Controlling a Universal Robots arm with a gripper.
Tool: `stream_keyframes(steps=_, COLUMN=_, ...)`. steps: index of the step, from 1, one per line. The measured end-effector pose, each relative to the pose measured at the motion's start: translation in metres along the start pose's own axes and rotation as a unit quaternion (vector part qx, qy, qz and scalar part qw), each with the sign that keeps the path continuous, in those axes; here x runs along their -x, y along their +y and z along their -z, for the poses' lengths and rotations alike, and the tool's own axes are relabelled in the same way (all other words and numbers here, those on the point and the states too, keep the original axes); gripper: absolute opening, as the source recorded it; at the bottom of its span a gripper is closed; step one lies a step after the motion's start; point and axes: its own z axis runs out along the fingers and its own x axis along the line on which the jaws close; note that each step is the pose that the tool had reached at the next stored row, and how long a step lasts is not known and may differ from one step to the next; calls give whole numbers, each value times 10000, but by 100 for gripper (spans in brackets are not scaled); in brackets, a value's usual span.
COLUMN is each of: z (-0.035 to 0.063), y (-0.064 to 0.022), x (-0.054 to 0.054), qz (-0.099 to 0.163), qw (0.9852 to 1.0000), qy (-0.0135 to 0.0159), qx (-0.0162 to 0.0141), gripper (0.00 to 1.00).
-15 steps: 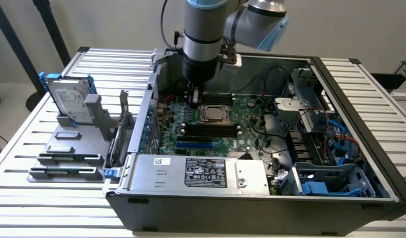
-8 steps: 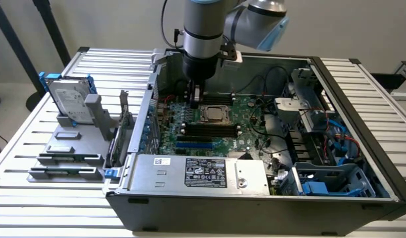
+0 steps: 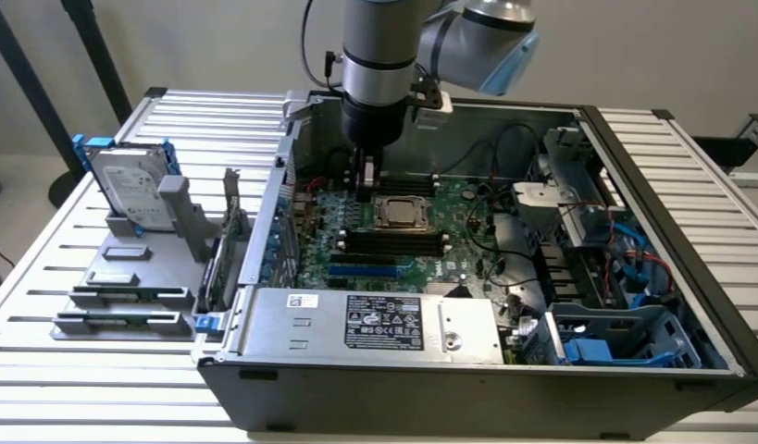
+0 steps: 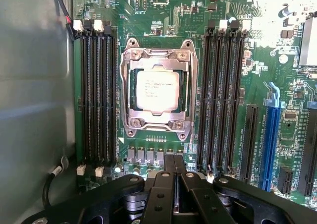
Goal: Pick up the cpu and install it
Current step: 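Install the second cpu locking lever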
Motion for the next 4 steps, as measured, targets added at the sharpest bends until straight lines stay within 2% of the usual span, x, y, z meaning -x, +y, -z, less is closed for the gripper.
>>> stream_keyframes(steps=4, z=0, y=0, x=0, qz=0, qw=10000, qy=0, qx=0, gripper=11)
